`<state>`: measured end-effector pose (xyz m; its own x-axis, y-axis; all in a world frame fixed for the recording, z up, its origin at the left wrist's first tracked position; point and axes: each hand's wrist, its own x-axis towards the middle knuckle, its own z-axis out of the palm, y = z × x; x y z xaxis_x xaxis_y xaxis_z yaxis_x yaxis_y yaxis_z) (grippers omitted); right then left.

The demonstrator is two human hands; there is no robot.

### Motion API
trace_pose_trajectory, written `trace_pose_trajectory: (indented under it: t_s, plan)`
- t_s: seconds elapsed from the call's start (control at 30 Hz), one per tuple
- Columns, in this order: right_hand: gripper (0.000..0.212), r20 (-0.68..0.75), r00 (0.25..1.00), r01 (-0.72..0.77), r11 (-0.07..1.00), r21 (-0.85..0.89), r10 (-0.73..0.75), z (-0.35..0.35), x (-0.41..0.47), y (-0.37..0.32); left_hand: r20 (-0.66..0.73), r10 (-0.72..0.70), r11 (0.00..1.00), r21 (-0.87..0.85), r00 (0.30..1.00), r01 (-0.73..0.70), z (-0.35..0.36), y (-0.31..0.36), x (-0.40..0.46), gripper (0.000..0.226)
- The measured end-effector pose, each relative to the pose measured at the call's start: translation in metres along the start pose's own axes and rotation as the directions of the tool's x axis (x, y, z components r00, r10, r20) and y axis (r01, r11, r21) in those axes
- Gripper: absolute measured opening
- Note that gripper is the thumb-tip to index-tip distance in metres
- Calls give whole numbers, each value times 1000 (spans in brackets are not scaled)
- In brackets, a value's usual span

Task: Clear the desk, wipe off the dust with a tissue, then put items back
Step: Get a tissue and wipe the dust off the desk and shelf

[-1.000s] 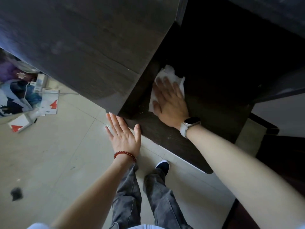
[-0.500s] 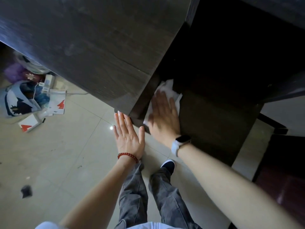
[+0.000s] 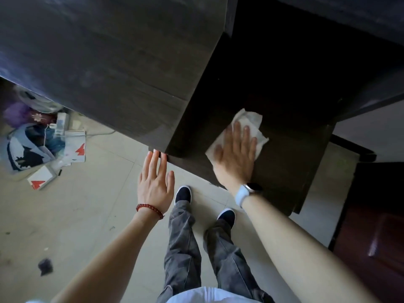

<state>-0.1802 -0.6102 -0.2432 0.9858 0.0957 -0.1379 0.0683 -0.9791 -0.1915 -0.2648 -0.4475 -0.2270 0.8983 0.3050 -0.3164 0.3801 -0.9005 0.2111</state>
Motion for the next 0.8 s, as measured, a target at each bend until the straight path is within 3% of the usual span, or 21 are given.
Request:
trace_pose_trajectory:
  t_s: [0.17,0.3,0.5,0.63,0.8]
  plan:
    - [62,49,987,151,988,27,-152,9,-8,-66,-22,97,995,-24,995,-97,-8,-9,0,67]
    - [55,90,955,283,959,-2,-282,13,-56,-40,-25,44,998,-51,999,-45,-9,-5,0,66]
    - [55,85,996,-9,999,-50,14,-4,-107,78,30,-68,997,-22,997,69,-3,16,-5,63]
    - [56,43,979,-196,978,-68,199,-21,-71,118,19,-130,989,-69,991,131,5,35,-12,65]
    - [66,4,956,-293,956,1,293,-32,7,129,-77,113,987,-106,991,-121,14,70,-28,55]
